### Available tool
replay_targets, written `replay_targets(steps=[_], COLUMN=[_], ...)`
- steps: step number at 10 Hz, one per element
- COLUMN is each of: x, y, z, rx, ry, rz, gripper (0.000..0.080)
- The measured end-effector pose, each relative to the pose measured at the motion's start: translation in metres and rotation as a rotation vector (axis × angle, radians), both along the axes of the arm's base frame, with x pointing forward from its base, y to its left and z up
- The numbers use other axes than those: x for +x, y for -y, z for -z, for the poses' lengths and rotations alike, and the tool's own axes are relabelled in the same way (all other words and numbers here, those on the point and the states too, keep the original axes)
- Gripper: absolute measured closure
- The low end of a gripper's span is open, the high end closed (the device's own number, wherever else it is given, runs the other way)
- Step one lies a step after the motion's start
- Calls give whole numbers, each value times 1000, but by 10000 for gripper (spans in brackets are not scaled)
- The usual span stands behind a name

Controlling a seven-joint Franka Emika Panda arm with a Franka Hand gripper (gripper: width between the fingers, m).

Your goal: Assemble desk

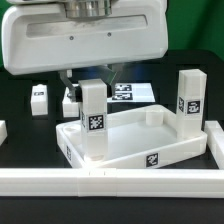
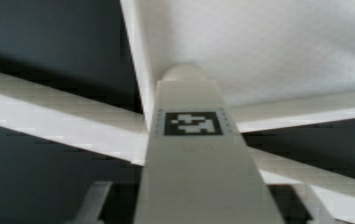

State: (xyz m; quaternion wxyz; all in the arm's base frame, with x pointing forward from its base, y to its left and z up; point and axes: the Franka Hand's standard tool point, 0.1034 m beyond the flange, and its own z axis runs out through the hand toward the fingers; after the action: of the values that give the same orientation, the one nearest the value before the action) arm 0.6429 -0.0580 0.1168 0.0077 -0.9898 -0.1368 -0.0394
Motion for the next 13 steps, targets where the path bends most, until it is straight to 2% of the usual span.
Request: replay_targets(steps=[4,13], x=[0,5], y=[0,-13], z=[0,2], rx=[9,91], ry=[-2,-5], rz=[91,1090], gripper=[510,509])
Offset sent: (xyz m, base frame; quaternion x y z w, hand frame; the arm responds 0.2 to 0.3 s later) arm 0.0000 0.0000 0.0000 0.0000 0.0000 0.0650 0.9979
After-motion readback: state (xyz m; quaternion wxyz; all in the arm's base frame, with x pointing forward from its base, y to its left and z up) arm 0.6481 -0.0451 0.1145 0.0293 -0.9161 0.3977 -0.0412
